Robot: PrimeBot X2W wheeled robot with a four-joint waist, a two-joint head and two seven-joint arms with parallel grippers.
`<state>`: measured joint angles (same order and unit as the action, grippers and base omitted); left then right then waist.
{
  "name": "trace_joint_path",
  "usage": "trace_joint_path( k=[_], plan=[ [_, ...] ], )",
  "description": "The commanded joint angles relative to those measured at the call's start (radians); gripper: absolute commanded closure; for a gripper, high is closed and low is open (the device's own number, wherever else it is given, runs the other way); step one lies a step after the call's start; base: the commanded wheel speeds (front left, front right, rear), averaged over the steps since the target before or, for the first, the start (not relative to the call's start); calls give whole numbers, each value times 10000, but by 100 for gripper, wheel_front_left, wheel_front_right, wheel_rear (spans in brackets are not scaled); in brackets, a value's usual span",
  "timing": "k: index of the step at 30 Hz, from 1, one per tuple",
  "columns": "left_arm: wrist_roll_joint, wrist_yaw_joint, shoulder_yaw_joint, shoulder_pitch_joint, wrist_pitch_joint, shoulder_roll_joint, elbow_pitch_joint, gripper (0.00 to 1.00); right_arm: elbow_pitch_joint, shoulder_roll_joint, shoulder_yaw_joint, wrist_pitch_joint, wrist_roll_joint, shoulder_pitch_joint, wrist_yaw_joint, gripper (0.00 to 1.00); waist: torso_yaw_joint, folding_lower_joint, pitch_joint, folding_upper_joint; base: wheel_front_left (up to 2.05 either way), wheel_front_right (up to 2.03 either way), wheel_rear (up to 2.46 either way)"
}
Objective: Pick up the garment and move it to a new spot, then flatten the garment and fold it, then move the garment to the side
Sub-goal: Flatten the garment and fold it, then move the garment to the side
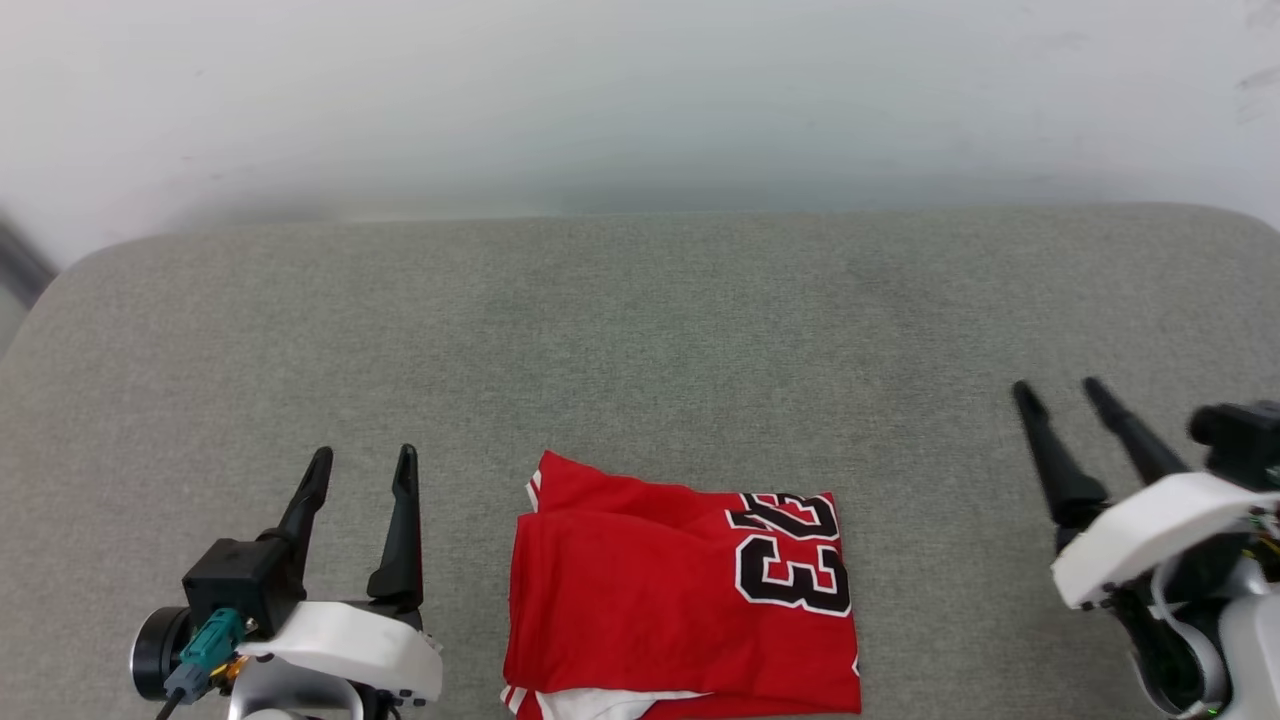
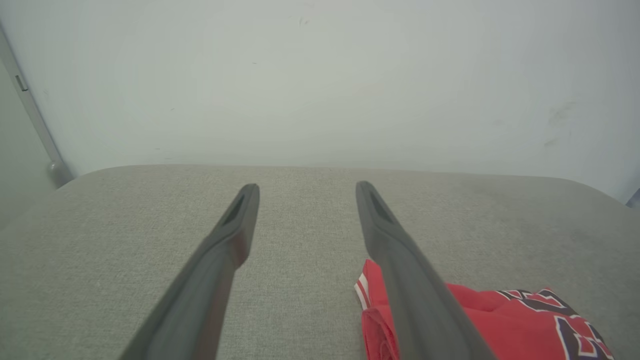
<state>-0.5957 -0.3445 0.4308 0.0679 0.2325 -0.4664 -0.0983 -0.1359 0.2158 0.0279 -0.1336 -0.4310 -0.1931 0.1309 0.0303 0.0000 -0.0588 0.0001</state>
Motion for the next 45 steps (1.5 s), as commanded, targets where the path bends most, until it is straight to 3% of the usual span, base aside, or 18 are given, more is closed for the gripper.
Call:
trace_joint_path(
  k=[1, 9, 18, 29, 33, 37, 45],
  plan=[
    [-57, -43, -71, -103, 55, -8, 41, 0, 266, -110, -217, 227, 228, 192, -4, 0, -62, 0, 39, -1, 0, 0, 0],
    [71, -153, -295, -537, 233, 124, 302, 0, 1826, -869, -617, 677, 1354, 1463, -4, 0, -200, 0, 443, -1, 0, 0, 0],
    [291, -277, -526, -1284, 313, 171, 285, 0, 2648, -1034, -521, 374, 1780, 2627, -4, 0, -262, 0, 833, -1, 0, 0, 0],
    [397, -254, -692, -1261, 330, 217, 284, 0, 3030, -1188, -633, 83, 1593, 2724, -2, 0, -241, 0, 837, -1, 0, 0, 0],
    [404, -234, -716, -1178, 333, 232, 281, 0, 3031, -1301, -816, -104, 1243, 2730, -4, 0, -199, 0, 784, -1, 0, 0, 0],
    [466, -206, -731, -980, 336, 315, 232, 0, 2703, -1389, -1545, -645, 157, 2653, -4, 0, -21, 0, 629, -1, 0, 0, 0],
    [643, -89, -656, -651, 344, 592, 191, 0, 779, -549, -2515, -2378, -2399, 1967, -2, 0, 526, 0, 108, -1, 0, 0, 0]
  ],
)
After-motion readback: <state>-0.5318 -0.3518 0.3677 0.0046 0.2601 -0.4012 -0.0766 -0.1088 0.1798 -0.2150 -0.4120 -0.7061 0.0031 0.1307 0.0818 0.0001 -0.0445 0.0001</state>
